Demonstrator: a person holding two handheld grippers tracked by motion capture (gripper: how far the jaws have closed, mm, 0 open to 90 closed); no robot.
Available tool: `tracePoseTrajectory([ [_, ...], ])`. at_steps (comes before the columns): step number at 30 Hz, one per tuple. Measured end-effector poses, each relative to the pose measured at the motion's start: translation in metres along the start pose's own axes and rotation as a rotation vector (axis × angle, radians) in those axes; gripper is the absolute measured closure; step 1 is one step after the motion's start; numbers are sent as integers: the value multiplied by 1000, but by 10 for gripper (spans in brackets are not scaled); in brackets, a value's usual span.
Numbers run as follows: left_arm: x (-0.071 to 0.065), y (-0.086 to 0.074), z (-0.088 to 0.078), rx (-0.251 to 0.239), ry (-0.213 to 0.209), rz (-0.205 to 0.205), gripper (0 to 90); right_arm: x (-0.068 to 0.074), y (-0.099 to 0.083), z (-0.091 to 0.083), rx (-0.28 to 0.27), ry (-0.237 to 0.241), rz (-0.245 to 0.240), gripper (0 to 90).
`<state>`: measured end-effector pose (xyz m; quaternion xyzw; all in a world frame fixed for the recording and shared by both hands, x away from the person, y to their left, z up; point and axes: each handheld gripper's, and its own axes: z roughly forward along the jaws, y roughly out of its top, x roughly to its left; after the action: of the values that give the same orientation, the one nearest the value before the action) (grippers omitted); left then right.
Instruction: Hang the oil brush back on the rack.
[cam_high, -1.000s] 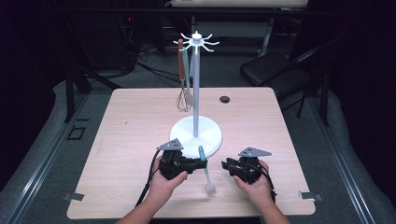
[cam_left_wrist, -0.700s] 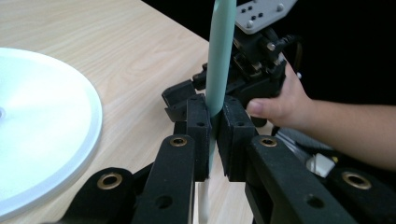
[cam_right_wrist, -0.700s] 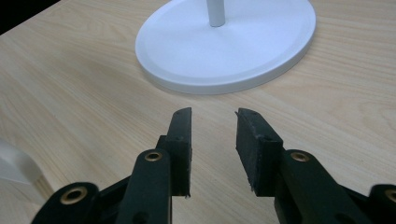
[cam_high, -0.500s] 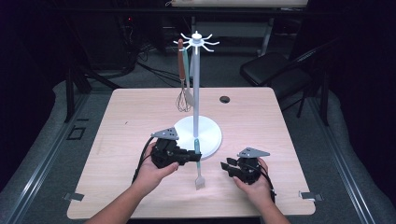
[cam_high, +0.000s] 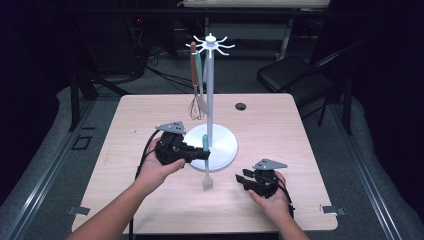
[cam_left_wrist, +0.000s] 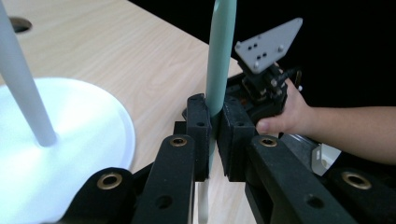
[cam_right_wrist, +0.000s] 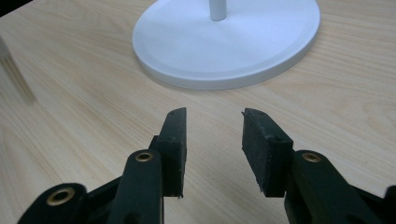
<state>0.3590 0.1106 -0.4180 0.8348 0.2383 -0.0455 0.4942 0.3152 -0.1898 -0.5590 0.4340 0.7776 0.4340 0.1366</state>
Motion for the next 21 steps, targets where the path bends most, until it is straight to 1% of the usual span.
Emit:
tracePoseTrajectory([
  [3, -1, 13, -6, -4, 6, 23, 837, 0, 0, 0, -5, 3, 2, 603],
  [4, -1, 17, -8, -6, 7, 29, 837, -1, 1, -2, 21, -10, -21, 603],
  [6, -1, 24, -10, -12, 3, 36, 837, -1, 1, -2, 25, -10, -21, 603],
  [8, -2, 32, -12, -11, 8, 49, 837, -1, 1, -2, 24, -10, -18, 602],
  [9, -2, 34, -13, -11, 9, 51, 837, 0, -1, 1, -6, 9, 11, 601],
  [11, -1, 41, -14, -7, 6, 60, 837, 0, -1, 1, -2, 8, 11, 601],
  [16, 0, 60, -20, -13, 17, 87, 836, -1, -1, 1, 2, 10, 19, 599],
  [21, 1, 83, -29, -22, 3, 114, 836, -2, -2, 3, -2, 16, 34, 598],
])
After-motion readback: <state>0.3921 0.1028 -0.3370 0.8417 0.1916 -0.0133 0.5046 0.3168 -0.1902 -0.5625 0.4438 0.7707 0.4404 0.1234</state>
